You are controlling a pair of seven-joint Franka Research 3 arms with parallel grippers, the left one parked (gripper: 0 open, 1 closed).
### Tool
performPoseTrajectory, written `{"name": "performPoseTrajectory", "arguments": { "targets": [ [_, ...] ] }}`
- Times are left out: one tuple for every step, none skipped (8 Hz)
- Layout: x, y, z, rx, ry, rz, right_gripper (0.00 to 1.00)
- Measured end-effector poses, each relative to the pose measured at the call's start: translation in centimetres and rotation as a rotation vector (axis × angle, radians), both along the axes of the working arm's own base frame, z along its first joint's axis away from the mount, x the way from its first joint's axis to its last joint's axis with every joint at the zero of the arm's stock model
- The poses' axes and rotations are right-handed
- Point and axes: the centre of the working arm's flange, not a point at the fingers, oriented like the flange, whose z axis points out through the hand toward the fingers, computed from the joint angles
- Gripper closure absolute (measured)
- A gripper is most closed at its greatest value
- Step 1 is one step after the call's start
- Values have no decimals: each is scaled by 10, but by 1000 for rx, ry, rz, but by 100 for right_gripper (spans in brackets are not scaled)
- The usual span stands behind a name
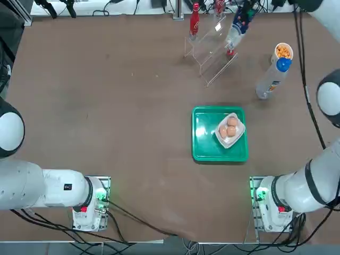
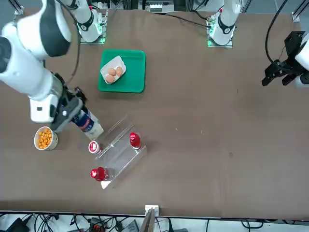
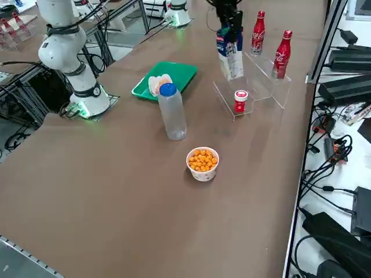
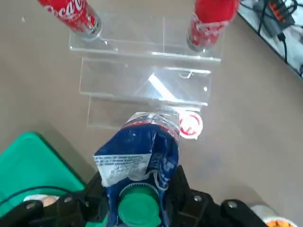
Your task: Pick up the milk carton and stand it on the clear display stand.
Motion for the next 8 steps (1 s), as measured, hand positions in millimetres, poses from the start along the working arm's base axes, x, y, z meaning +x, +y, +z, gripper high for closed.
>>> {"name": "performPoseTrajectory", "arguments": {
  "targets": [
    [6, 11, -9, 2, -14, 10, 41],
    [11, 20, -18, 5, -28, 20, 41],
    [16, 28, -27, 8, -43, 26, 41],
    [19, 35, -34, 13, -61, 31, 41],
    [23, 42, -41, 18, -81, 28, 41],
    [27, 49, -48, 23, -94, 20, 41],
    [30, 54, -53, 25, -99, 17, 41],
    [33, 58, -57, 25, -101, 18, 41]
  ]
}}
